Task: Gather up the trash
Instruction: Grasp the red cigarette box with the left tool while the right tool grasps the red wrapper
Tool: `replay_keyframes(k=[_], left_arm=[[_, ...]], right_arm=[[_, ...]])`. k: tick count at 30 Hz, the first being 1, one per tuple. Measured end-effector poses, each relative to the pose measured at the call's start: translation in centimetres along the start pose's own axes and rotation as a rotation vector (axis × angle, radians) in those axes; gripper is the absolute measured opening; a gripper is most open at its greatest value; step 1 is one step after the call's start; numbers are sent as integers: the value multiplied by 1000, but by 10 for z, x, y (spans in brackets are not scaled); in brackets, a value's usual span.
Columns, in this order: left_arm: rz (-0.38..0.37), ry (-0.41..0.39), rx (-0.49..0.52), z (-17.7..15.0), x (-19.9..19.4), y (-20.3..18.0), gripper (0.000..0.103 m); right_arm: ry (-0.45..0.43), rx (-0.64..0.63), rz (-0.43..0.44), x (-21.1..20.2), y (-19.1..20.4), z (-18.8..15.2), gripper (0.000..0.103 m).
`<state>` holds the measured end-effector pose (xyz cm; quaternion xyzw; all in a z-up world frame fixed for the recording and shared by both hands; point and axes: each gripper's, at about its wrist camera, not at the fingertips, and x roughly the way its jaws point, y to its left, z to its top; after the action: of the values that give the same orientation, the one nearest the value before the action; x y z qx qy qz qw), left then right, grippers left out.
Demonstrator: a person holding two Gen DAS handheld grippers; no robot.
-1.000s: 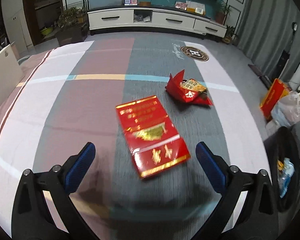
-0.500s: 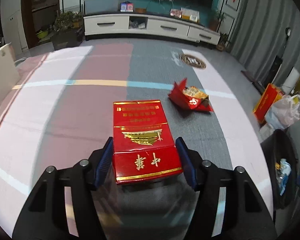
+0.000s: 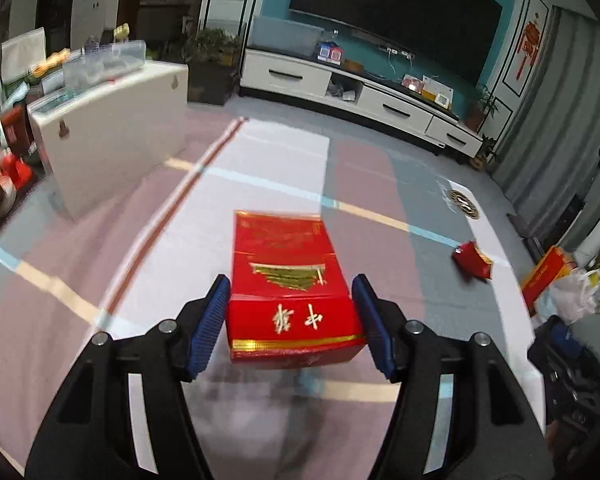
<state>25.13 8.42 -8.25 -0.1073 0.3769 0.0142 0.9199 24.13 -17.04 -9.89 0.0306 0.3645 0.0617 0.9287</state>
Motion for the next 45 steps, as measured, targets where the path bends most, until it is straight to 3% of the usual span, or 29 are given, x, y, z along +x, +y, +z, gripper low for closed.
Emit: replay_keyframes(k=[3,8,14,15,16,18,19,22,24,33,38,39,40,42,45], left_arm=[[-39,23,-4,0,4,1,63],[-73,42,12,-3,10,-3,60],[-75,92,21,-6,22,-1,59],[-78,104,15,-8,25,1,59],[-77,108,12,-8,26,2,59],[-74,116,16,-11,28,2,58],[-78,119,14,-11,29,2,57],[-93,135,-5,-16,32,7,44],[-92,141,-8,-19,32,10,24],[-123,99,-16,-20,11,15,23],[-144,96,-1,-25,0,13,23],[-154,106,-12,-27,1,15,23],[-158,111,-17,-26,2,16,23],[-155,117,-25,-25,4,18,23],[-157,116,-30,-21,7,20,23]], right_arm=[[13,-119,-93,28,12,21,98],[86,-237,-171,82,10,47,88],[152,-276,-196,120,2,47,63],[155,-288,-202,123,3,46,56],[158,-302,-211,126,4,45,35],[164,-327,-234,133,6,43,8],[157,-333,-246,133,6,43,0],[124,-294,-229,122,5,43,0],[96,-240,-195,105,1,45,0],[12,-156,-70,36,9,32,1],[48,-199,-85,45,12,33,2],[43,-208,-87,49,12,33,12],[46,-226,-92,56,11,33,34],[56,-245,-123,71,11,37,57],[66,-284,-138,93,11,46,57]])
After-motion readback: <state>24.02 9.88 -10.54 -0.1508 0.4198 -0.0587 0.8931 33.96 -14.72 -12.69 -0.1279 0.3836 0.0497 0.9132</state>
